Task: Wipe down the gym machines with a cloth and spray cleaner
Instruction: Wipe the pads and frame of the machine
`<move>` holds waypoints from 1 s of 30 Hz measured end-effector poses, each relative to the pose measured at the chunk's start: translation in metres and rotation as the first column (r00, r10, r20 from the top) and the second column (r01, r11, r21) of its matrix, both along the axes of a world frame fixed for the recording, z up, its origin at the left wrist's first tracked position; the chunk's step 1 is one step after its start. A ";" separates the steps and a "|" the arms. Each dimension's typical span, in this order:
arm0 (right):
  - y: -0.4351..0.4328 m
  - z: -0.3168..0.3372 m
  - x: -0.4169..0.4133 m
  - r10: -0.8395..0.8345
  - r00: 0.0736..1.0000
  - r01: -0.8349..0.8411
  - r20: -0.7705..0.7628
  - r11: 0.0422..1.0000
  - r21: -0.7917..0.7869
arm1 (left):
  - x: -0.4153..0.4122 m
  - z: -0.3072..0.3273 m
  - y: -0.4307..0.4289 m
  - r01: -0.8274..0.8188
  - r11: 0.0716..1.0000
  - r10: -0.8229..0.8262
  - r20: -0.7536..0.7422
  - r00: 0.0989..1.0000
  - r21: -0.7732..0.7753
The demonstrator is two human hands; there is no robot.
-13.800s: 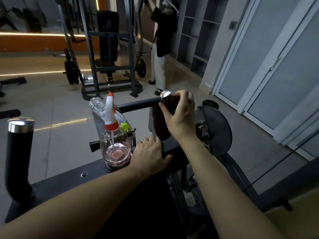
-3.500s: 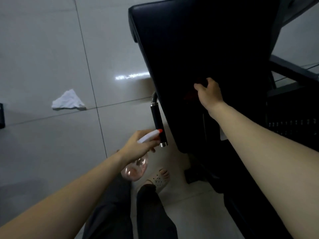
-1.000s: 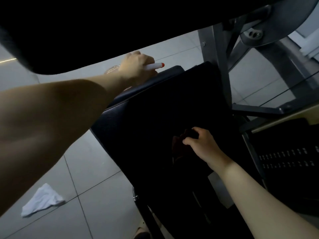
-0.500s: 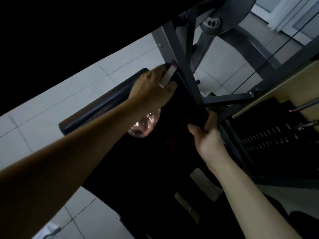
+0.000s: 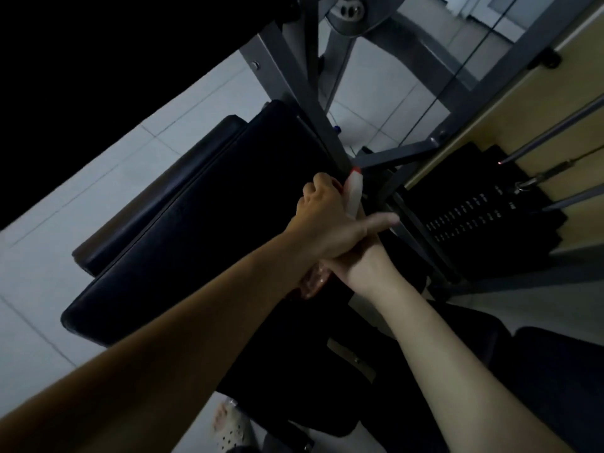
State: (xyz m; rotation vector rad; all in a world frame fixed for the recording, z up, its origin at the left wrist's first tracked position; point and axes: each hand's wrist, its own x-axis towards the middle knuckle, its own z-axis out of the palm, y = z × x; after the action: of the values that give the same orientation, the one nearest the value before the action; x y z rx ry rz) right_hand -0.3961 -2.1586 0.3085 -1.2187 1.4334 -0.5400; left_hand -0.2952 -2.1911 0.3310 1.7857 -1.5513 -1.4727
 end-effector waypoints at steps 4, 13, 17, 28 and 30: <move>0.001 0.013 0.003 -0.256 0.963 0.257 0.079 0.966 -0.001 | -0.006 0.026 0.001 0.286 0.957 -0.282 0.092 0.955 -0.039; -0.013 0.025 -0.070 -0.276 0.959 0.284 0.069 0.941 -0.186 | -0.017 -0.012 -0.025 0.117 0.872 0.239 -0.621 0.746 0.476; -0.040 0.015 -0.111 -0.229 0.949 0.255 0.218 0.962 -0.098 | -0.050 -0.030 -0.022 0.151 0.861 0.263 -0.679 0.685 0.485; -0.127 -0.008 -0.265 0.244 0.947 -0.256 0.209 0.966 0.032 | -0.042 -0.082 -0.011 -0.566 0.798 0.600 0.175 0.781 -0.207; -0.149 -0.027 -0.300 0.291 0.947 -0.311 0.136 0.937 0.160 | -0.017 -0.100 0.014 -0.351 0.857 0.510 0.522 0.683 -0.378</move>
State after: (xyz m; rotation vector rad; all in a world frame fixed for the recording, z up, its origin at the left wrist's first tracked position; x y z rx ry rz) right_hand -0.6958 -2.3073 0.2811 -1.2154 1.1471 -0.2554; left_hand -0.3121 -2.1772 0.2312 2.3857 -1.3231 -0.4536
